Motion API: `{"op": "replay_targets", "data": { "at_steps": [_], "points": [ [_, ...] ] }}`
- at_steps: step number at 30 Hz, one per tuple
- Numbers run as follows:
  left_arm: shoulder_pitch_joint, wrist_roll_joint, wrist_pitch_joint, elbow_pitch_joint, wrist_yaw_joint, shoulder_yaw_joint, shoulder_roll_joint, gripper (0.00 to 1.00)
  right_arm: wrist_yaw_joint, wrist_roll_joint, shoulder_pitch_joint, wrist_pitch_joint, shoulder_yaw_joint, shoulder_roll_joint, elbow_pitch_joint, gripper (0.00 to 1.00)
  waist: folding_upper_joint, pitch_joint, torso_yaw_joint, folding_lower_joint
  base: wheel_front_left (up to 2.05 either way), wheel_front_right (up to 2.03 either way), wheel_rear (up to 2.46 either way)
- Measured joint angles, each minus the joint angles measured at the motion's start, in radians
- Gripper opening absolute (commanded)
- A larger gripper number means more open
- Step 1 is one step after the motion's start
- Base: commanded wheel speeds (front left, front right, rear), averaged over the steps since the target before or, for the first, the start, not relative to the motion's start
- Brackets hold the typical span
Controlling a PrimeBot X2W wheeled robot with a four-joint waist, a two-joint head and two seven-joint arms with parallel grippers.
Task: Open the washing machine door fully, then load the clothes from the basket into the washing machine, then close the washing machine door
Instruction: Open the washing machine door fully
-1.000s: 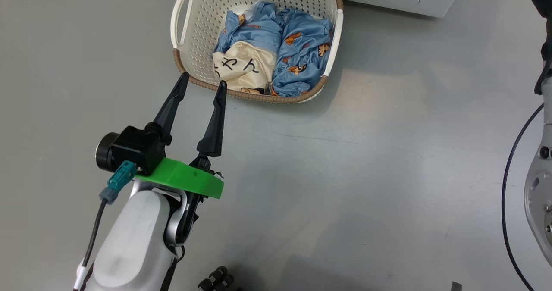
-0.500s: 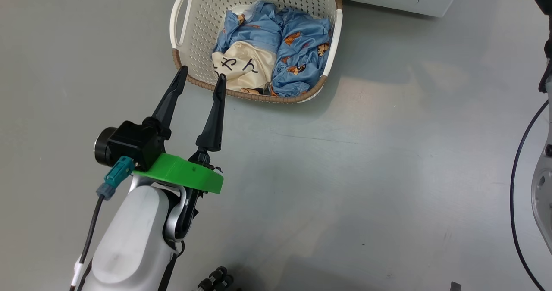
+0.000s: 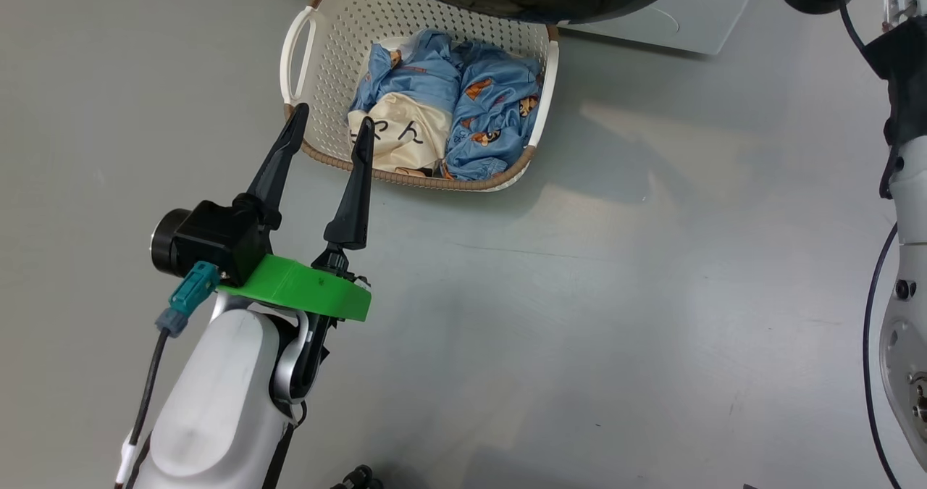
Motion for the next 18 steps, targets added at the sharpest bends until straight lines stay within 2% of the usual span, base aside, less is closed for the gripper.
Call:
{"op": "replay_targets", "data": {
  "at_steps": [18],
  "points": [
    [0.021,0.008,0.0,-0.02,0.0,0.001,0.0,1.0,0.0,0.046,0.134,0.17,0.052,-0.013,-0.06,0.0,0.0,-0.08,0.006,0.0,0.0,0.0,0.0]
  ]
}}
